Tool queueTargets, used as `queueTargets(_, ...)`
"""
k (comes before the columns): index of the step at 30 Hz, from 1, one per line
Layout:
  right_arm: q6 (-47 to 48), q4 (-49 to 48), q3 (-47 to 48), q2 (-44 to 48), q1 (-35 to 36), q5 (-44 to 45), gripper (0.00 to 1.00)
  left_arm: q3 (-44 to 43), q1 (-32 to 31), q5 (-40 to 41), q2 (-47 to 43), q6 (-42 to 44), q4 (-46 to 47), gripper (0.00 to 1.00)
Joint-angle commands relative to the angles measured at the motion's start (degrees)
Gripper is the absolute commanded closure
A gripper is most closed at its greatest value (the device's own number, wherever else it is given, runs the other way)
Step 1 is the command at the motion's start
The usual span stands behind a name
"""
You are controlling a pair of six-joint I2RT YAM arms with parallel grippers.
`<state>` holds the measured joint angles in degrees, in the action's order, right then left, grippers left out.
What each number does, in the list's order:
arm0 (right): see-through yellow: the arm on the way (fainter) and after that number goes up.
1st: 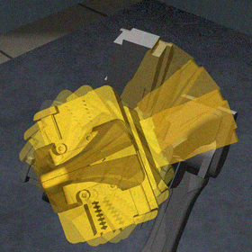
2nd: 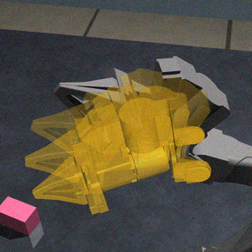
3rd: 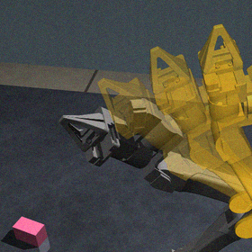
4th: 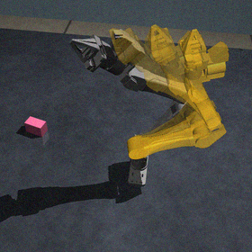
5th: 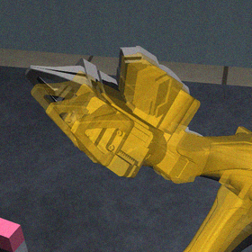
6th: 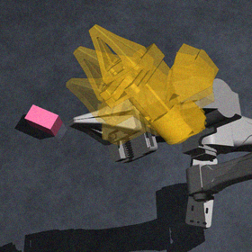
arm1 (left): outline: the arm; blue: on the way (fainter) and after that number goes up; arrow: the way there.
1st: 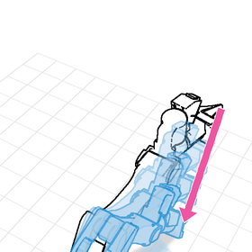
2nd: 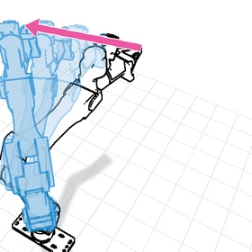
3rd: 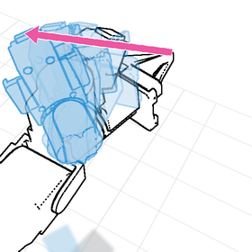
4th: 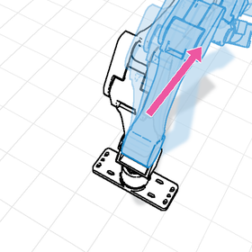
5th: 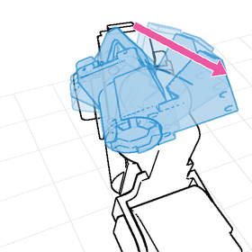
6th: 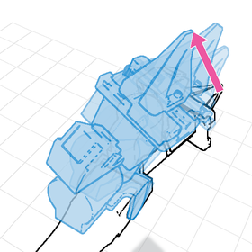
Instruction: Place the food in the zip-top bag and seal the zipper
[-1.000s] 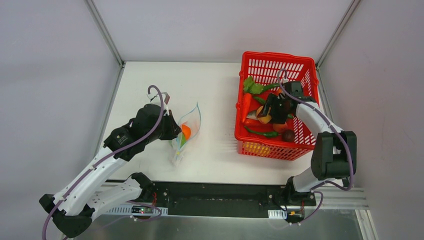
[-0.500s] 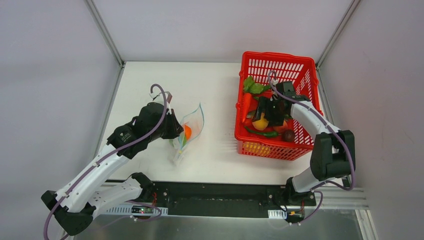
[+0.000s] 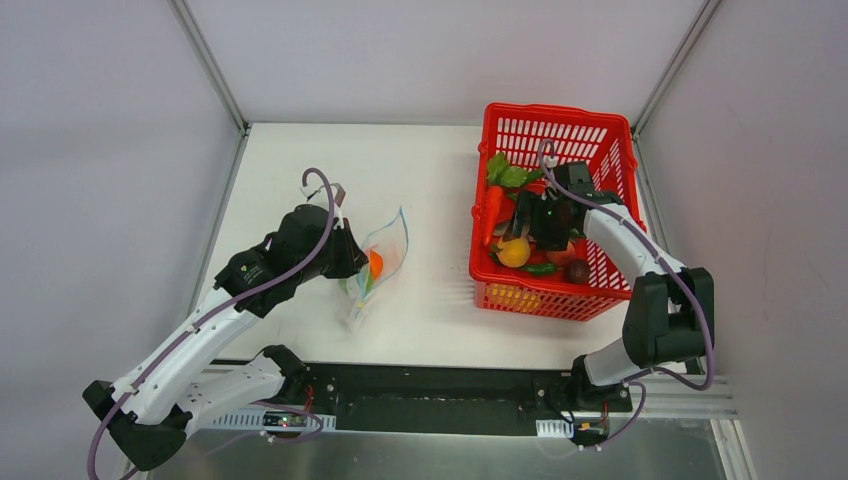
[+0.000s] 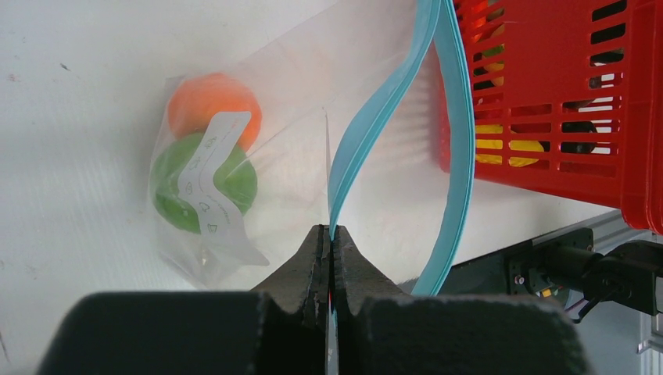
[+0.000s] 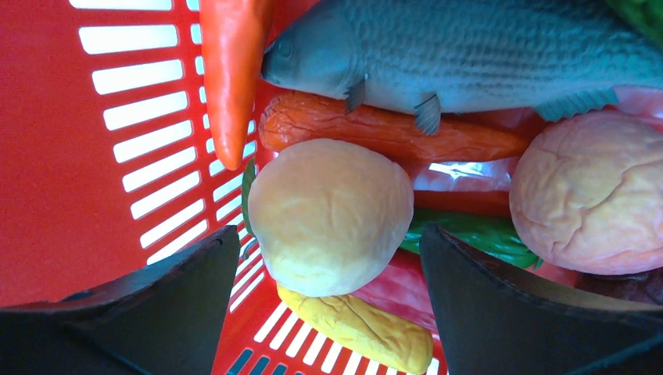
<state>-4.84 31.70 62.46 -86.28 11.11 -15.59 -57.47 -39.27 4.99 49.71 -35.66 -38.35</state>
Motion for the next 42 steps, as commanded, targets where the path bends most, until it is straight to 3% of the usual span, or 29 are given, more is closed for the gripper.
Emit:
queueTargets(1,1.1,4.1,2.5,1.1,1.1,-0.3,0.12,-0.4,0.5,0.3,-0.2,-0.7,0.8,1.00)
queueTargets(9,1.9,5.4,2.8,-2.1,3.1,4.6,0.14,-0.2,0.5,0.3,-0.6,-0.7,0.6,1.00)
queueTargets(14,0.7,2.9,2.6,-2.2,3.2,4.8,0.38,-0.5,0.5,0.2,-0.6,-0.6,0.3,1.00)
queueTargets(21,0.1,2.1,2.7,0.5,3.1,4.3,0.55,-0.6,0.5,0.7,-0.9,-0.6,0.1,1.00)
queueTargets(34,-5.4,-3.3,2.9,18.4,3.1,3.9,0.57,-1.0,0.5,-0.1,-0.9,-0.5,-0.1,1.00)
queueTargets(42,-15.8,-14.8,1.4,26.9,3.1,-13.0,0.57,-1.3,0.5,-0.3,-1.8,-0.4,-0.5,1.00)
